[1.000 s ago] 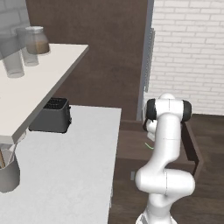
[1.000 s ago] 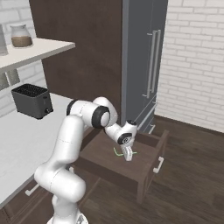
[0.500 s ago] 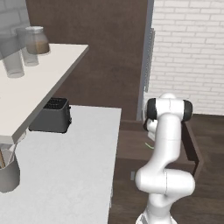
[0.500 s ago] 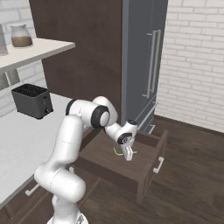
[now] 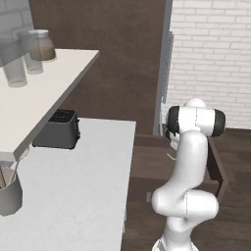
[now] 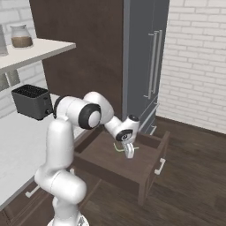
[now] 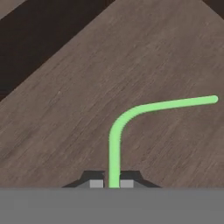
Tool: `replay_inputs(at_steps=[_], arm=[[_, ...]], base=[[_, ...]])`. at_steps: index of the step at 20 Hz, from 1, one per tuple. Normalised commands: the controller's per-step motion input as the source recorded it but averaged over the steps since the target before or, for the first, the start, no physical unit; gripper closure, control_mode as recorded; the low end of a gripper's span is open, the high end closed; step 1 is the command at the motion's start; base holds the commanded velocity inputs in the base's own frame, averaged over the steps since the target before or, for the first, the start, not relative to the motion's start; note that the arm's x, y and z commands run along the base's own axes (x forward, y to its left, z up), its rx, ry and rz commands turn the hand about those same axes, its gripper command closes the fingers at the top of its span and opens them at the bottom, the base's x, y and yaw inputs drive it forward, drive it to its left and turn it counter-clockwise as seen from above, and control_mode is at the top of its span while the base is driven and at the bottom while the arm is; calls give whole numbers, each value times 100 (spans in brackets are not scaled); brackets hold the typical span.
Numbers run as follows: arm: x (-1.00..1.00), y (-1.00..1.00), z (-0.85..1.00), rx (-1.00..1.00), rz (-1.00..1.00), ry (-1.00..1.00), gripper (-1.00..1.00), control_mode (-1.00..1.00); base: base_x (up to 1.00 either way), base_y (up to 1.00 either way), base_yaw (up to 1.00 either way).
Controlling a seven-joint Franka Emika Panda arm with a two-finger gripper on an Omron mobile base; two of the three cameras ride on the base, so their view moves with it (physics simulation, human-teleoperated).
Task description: Take a straw from the drawer in front and place it inside the glass cup on the dining counter.
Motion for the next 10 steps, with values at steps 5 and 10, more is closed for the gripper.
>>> replay_inputs(at_steps=[5,10], arm=[[-36,0,89,0,0,-11,100,-100],[-35,1,98,0,0,-9,100,-100]], base=[[0,0,0],[0,0,0]])
